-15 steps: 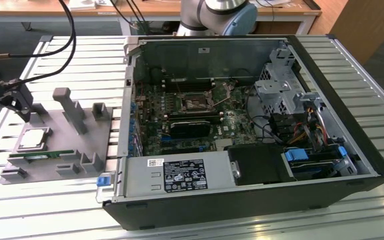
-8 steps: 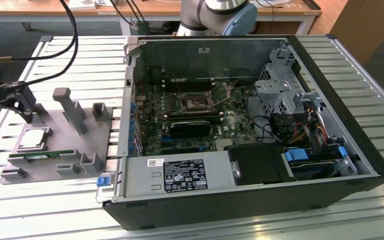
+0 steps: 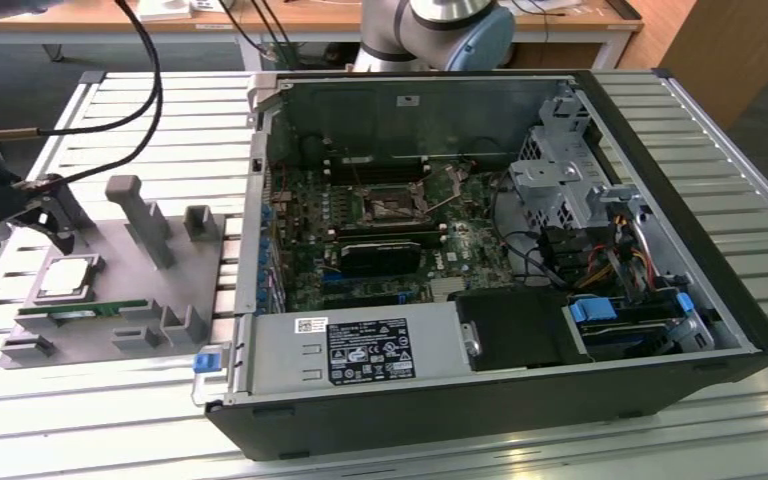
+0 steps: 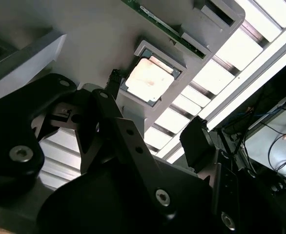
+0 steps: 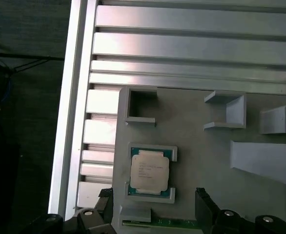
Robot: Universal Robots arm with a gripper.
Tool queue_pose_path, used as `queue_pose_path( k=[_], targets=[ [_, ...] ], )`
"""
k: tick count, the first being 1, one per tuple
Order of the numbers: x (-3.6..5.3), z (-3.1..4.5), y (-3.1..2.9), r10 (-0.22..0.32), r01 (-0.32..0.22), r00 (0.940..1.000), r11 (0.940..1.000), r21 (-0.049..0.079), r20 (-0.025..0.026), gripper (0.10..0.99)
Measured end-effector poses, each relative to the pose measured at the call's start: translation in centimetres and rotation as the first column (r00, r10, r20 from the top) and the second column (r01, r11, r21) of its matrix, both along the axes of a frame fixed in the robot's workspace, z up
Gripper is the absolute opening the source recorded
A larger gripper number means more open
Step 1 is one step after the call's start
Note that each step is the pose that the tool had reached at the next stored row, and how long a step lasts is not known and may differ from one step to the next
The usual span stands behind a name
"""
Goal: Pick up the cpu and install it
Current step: 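Pick up the cpu and move it towards the insertion slot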
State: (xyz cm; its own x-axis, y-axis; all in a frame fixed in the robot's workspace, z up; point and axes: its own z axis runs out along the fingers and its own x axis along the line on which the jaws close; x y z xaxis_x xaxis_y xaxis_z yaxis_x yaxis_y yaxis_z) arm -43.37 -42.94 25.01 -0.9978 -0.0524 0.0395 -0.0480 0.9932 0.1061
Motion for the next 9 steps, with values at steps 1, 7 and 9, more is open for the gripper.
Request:
queue_pose_path(
  k=[1,7,9],
  targets=[
    [0.03,-0.19,-0.01,0.0,0.0,1.0,1.0,0.0,0.0,0.761],
    [0.05,-1.19,0.07,-0.024,0.024,0.9997,0.9997,0.001,-0.0001,0.761],
    [0.05,-1.49,0.09,-0.036,0.036,0.9994,0.9994,0.001,-0.0001,0.761]
  ],
)
